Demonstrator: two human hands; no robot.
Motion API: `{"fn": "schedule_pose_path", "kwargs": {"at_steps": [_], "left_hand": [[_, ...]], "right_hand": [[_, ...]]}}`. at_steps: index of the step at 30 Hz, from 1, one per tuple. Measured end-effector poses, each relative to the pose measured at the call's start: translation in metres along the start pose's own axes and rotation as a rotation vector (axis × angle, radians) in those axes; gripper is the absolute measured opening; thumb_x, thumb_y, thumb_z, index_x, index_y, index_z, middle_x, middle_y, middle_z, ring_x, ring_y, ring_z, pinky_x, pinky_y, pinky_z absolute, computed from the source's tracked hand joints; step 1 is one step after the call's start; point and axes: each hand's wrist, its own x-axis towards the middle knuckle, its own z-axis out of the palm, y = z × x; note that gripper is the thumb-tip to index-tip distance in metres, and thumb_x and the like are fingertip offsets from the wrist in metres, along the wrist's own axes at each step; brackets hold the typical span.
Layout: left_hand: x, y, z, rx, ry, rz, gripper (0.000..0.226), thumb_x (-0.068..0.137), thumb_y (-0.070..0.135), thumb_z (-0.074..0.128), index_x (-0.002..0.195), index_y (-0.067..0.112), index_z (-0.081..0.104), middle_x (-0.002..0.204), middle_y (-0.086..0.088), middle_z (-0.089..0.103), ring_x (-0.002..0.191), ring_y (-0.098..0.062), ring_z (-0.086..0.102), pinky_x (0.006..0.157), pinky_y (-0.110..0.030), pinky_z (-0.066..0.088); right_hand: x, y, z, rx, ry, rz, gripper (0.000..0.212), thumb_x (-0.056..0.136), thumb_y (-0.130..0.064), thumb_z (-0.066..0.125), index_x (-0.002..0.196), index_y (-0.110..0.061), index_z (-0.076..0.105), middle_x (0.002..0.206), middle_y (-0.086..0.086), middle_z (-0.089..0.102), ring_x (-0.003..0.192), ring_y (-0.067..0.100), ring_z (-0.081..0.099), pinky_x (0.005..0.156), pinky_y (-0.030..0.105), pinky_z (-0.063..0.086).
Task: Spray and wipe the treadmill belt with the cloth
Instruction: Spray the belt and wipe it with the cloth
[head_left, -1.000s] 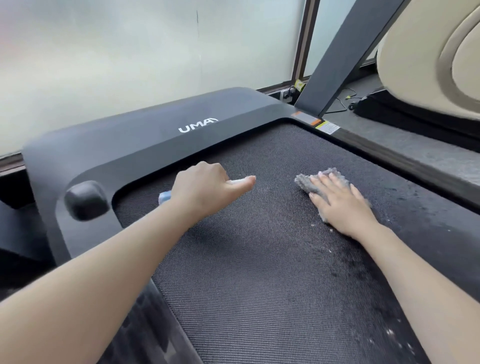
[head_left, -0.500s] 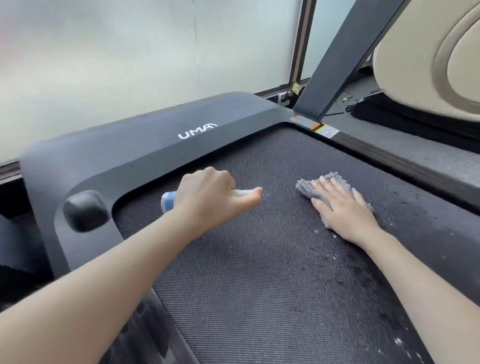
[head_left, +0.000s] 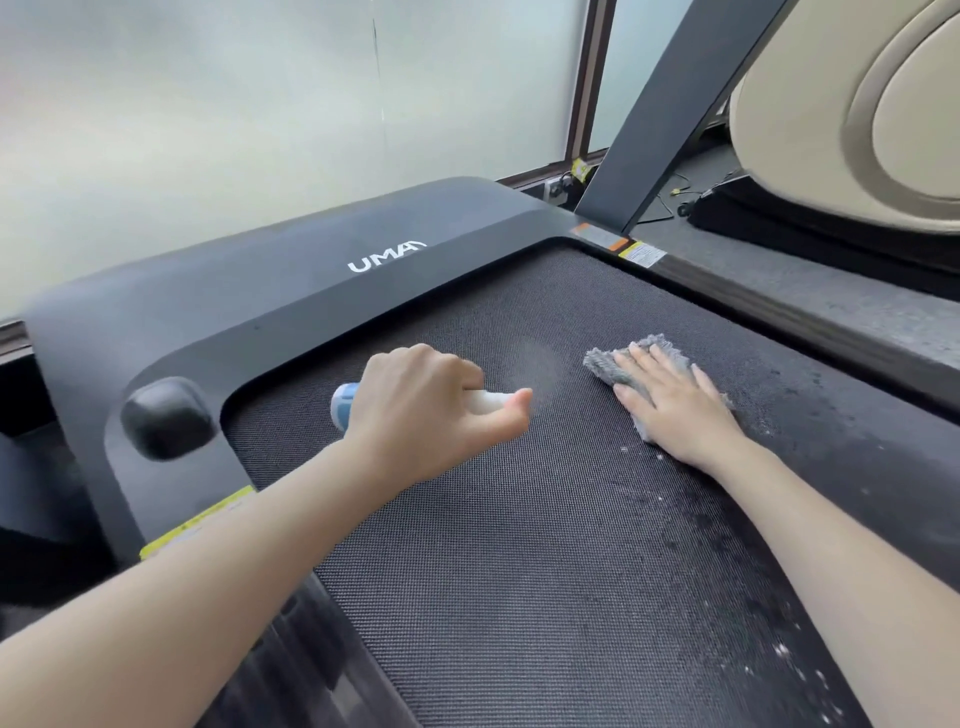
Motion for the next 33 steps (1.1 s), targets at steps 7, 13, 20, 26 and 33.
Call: {"fn": "schedule_pose_path", "kwargs": {"at_steps": [7, 13, 20, 26, 33], "left_hand": [[-0.002, -0.01, -0.008, -0.098, 0.019, 0.008, 0.066, 0.07, 0.076, 0.028, 0.045, 0.015, 0.031, 0.04, 0.004, 0.026, 0.042, -0.012, 0.032, 0.048, -0.027, 0.026], [-0.007, -0.031, -0.013, -0.158, -0.005, -0.006, 0.066, 0.073, 0.076, 0.032, 0.045, 0.017, 0.024, 0.04, 0.003, 0.02, 0.04, -0.014, 0.024, 0.048, -0.028, 0.024], [-0.003, -0.039, -0.022, -0.399, 0.087, -0.126, 0.078, 0.079, 0.075, 0.037, 0.049, 0.003, 0.04, 0.045, -0.016, 0.039, 0.046, -0.031, 0.036, 0.052, -0.042, 0.043], [0.001, -0.038, -0.027, -0.431, 0.101, -0.142, 0.084, 0.079, 0.075, 0.036, 0.053, -0.005, 0.042, 0.051, -0.024, 0.047, 0.052, -0.04, 0.046, 0.061, -0.052, 0.05], [-0.003, -0.041, -0.022, -0.38, 0.046, -0.112, 0.077, 0.079, 0.075, 0.038, 0.051, 0.003, 0.032, 0.046, -0.009, 0.028, 0.045, -0.016, 0.026, 0.049, -0.036, 0.033]], "right_hand": [[0.022, -0.008, -0.005, 0.012, -0.02, 0.078, 0.053, 0.1, -0.05, 0.018, 0.151, -0.037, 0.008, 0.16, -0.012, 0.0, 0.146, 0.008, -0.006, 0.118, 0.044, -0.006], [0.067, -0.058, -0.005, -0.027, -0.015, 0.129, 0.056, 0.1, -0.05, 0.015, 0.152, -0.033, 0.005, 0.16, -0.008, -0.004, 0.147, 0.014, -0.007, 0.117, 0.048, -0.007], [-0.023, -0.147, 0.008, 0.005, -0.078, -0.448, 0.056, 0.099, -0.051, 0.021, 0.15, -0.039, 0.001, 0.158, -0.016, -0.006, 0.145, 0.004, -0.014, 0.118, 0.041, -0.012], [-0.084, -0.102, -0.003, -0.03, -0.138, -0.496, 0.065, 0.084, -0.069, 0.001, 0.146, -0.048, -0.002, 0.152, -0.026, -0.014, 0.139, -0.007, -0.023, 0.115, 0.029, -0.019], [0.017, -0.014, -0.007, -0.033, -0.037, 0.061, 0.056, 0.099, -0.049, 0.016, 0.152, -0.034, 0.004, 0.16, -0.01, -0.004, 0.146, 0.008, -0.007, 0.119, 0.043, -0.004]]}}
